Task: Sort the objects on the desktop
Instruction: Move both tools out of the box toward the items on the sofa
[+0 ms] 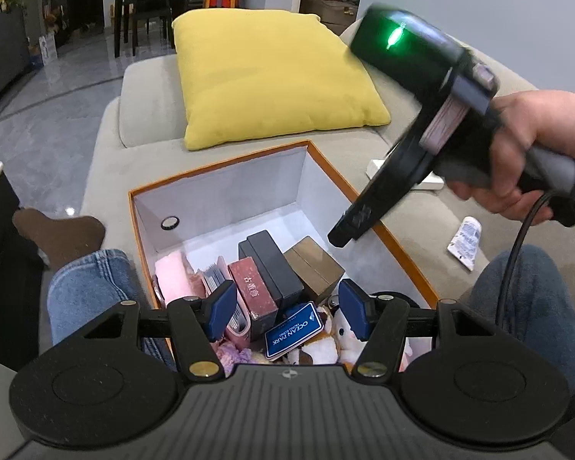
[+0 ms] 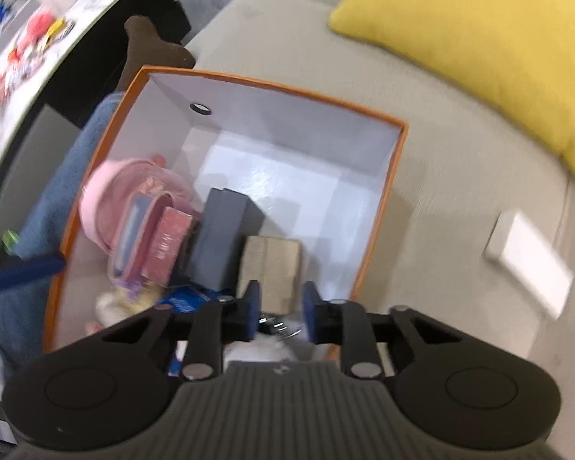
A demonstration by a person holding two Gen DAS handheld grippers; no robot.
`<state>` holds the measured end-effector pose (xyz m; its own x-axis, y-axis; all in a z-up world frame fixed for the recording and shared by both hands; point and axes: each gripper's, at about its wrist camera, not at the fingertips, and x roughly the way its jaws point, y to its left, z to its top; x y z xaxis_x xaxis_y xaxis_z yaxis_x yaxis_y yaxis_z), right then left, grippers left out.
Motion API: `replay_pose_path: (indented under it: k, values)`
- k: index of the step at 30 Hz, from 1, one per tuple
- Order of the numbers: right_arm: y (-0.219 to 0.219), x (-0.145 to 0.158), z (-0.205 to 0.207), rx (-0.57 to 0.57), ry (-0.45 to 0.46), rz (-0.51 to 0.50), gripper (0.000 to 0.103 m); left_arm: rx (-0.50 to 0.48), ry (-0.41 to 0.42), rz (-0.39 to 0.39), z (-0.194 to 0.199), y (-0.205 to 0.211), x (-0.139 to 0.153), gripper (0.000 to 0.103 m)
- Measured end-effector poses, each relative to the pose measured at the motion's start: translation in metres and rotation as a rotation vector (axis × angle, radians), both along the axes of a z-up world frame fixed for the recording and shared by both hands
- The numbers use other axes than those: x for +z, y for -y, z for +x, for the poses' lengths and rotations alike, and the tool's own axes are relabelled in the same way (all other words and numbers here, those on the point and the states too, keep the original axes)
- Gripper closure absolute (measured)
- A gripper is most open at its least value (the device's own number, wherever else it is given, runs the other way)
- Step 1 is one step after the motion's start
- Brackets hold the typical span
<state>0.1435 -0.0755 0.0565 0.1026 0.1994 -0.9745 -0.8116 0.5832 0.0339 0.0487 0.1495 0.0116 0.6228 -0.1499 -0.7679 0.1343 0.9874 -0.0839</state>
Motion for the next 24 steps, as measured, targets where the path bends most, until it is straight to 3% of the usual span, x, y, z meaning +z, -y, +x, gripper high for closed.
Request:
replay_pose_path:
  k: [5,11,15,16,18,24]
  values:
    - [-0.025,-0.031,-0.028,0.343,0.162,-0.158,0.088,0.028,-0.019,0.019,-0.006,0.001,0.0,0.033]
    - [-0.037,-0.06,-0.041,0.573,0.253,-0.282,0.09,0.075,-0.04,0.026,-0.011,-0.006,-0.003,0.034]
    - [-0.03,-0.056,-0.035,0.595,0.242,-0.248,0.092,0.081,-0.05,0.026,-0.012,-0.007,-0.005,0.033]
    - [-0.029,-0.053,-0.032,0.577,0.202,-0.22,0.1,0.081,-0.053,0.027,-0.012,-0.006,-0.005,0.033]
    - [-0.027,-0.052,-0.024,0.515,0.103,-0.183,0.103,0.079,-0.053,0.031,-0.011,-0.004,-0.004,0.034]
    - [-0.019,-0.05,-0.026,0.52,0.136,-0.151,0.103,0.066,-0.037,0.038,-0.011,0.007,0.002,0.035]
